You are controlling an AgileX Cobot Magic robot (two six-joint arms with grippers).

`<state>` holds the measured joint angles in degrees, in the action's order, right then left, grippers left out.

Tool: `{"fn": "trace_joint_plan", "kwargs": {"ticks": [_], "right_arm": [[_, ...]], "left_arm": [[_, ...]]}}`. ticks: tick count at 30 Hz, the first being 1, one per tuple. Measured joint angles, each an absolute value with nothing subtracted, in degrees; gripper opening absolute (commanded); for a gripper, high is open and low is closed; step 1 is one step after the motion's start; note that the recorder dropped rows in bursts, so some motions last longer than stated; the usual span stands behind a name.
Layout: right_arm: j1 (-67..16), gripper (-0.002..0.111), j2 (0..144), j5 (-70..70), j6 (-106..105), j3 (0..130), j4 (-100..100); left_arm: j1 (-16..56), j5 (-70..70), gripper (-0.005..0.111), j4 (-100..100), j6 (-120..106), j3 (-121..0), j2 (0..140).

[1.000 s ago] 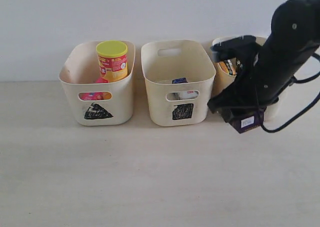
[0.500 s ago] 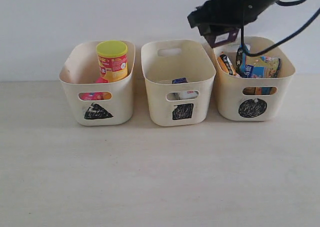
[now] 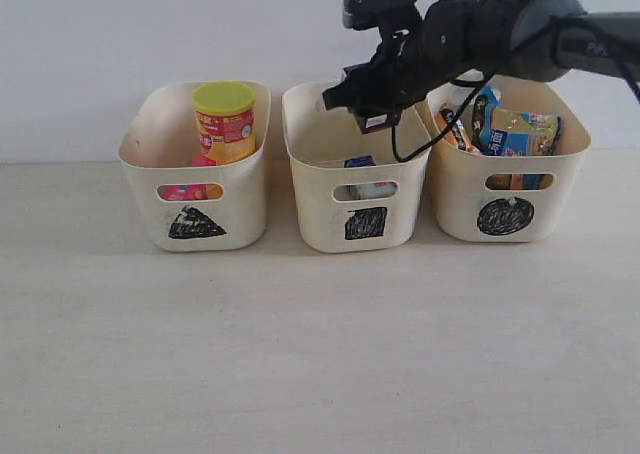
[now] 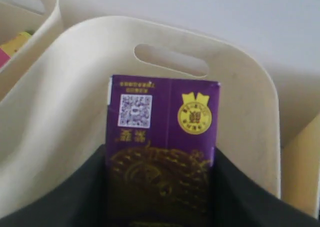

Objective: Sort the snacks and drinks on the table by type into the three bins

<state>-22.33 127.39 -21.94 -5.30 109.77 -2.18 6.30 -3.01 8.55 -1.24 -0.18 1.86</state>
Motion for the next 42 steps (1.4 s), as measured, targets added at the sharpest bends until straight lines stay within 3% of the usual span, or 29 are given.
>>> {"fn": "trace_joint_plan", "kwargs": {"ticks": [3,5,6,8,14,18,19,31,42], "right_arm": [[-22.3,0.012,130.2,-21.7,-4.2,110.7,-2.2],[-22.3,0.043,130.4,-21.6,-4.1,110.7,-2.2],[-22.3,0.070,130.4,-21.4,-4.0,110.7,-2.2],[-22.3,0.081,130.4,-20.6,-3.9,110.9,-2.3],[-22.3,0.045,126.7,-20.7,-3.9,111.5,-1.9],[-22.3,0.005,122.6,-23.8,-3.9,111.8,-0.8],[-22.3,0.000,121.7,-25.4,-3.9,111.9,-0.6],[-12.7,0.000,115.5,-40.4,3.3,104.4,-1.5],[-0.4,0.000,95.7,-21.0,2.1,72.8,-7.1]], "left_arm": [[6.3,-3.0,0.004,8.6,-1.2,-0.2,1.9],[6.3,-3.0,0.004,8.6,-1.2,-0.2,1.9],[6.3,-3.0,0.004,8.6,-1.2,-0.2,1.9],[6.3,-3.0,0.004,8.7,-1.2,-0.2,1.9],[6.3,-3.0,0.004,8.8,-1.2,-0.2,1.9],[6.3,-3.0,0.004,8.8,-1.2,-0.2,1.9],[6.3,-3.0,0.004,8.8,-1.2,-0.2,1.9],[6.3,-2.9,0.004,8.8,-1.2,-0.2,1.9],[6.3,-2.9,0.004,8.8,-1.2,-0.2,1.9]]}}
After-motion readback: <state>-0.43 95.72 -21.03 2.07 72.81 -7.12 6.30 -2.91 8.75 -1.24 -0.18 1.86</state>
